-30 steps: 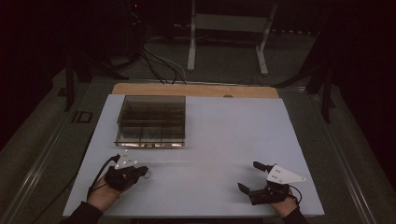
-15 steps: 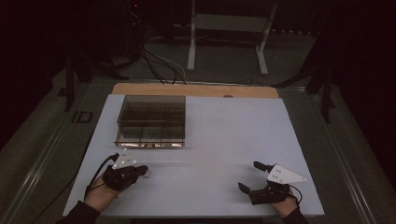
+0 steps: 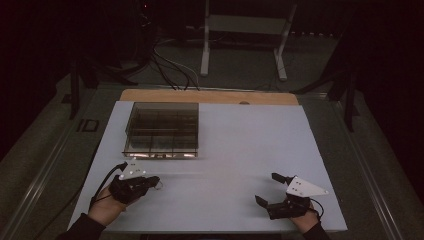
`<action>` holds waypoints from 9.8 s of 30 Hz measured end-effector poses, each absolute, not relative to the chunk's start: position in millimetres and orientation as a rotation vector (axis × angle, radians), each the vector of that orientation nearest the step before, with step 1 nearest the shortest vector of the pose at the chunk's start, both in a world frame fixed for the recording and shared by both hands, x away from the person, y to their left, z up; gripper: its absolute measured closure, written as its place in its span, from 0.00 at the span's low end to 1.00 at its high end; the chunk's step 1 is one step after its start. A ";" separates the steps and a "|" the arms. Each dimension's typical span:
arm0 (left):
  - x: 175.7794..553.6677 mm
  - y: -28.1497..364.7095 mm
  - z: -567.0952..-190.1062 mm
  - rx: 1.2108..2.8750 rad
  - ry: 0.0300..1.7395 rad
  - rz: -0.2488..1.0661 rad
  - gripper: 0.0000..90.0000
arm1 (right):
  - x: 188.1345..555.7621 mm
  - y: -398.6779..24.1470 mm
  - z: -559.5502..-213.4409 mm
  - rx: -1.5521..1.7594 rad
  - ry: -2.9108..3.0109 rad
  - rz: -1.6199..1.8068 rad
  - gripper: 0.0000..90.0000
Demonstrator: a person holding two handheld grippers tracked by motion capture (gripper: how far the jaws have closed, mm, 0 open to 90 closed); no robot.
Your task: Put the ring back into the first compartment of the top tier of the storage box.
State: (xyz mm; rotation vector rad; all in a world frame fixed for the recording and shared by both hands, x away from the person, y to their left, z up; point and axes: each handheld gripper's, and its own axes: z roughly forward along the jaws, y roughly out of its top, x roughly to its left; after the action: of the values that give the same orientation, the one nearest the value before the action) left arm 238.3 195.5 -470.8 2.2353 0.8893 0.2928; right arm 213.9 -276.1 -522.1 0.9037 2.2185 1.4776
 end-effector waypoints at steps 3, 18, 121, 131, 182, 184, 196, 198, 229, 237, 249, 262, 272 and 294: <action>237.8 195.9 -465.9 2.227 0.882 0.289 1.00 | 213.9 -276.1 -522.1 0.904 2.219 1.478 0.03; 234.6 195.9 -447.1 2.197 0.842 0.308 1.00 | 214.3 -276.2 -522.1 0.907 2.222 1.484 0.03; 335.5 248.8 -434.8 1.984 1.135 0.449 1.00 | 213.7 -274.9 -523.0 0.900 2.234 1.478 0.03; 339.7 247.1 -444.3 2.011 1.165 0.421 1.00 | 213.6 -274.8 -523.1 0.898 2.237 1.476 0.03; 332.8 236.5 -417.8 2.095 1.191 0.453 0.24 | 214.5 -274.6 -524.0 0.904 2.244 1.472 0.03; 332.3 237.7 -418.1 2.095 1.177 0.427 0.19 | 214.4 -274.6 -524.1 0.903 2.244 1.471 0.03; 333.4 233.3 -421.8 2.120 1.099 0.352 0.01 | 214.4 -275.0 -524.0 0.902 2.243 1.472 0.03; 333.9 232.5 -422.1 2.135 1.091 0.357 0.01 | 214.5 -275.0 -524.0 0.902 2.243 1.473 0.03; 306.4 233.4 -413.9 2.064 0.996 0.354 0.01 | 215.1 -274.2 -522.5 0.897 2.242 1.486 0.03; 291.6 234.6 -421.1 2.076 0.974 0.363 0.01 | 215.2 -274.0 -522.6 0.899 2.243 1.486 0.03; 272.5 234.0 -438.1 2.068 0.979 0.364 0.01 | 215.4 -273.4 -523.1 0.897 2.244 1.483 0.03; 259.9 233.1 -462.5 2.039 0.956 0.348 0.01 | 215.2 -274.0 -522.8 0.898 2.242 1.485 0.03; 243.7 221.2 -488.3 2.027 0.930 0.347 0.01 | 215.2 -273.7 -523.0 0.896 2.244 1.484 0.03; 239.4 241.2 -532.3 2.061 0.848 0.285 0.01 | 214.7 -273.2 -523.1 0.887 2.254 1.480 0.03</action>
State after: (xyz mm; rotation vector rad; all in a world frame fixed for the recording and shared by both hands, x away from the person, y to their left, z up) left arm 239.4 241.2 -532.3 2.0611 0.8483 0.2845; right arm 214.7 -273.2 -523.1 0.8869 2.2542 1.4798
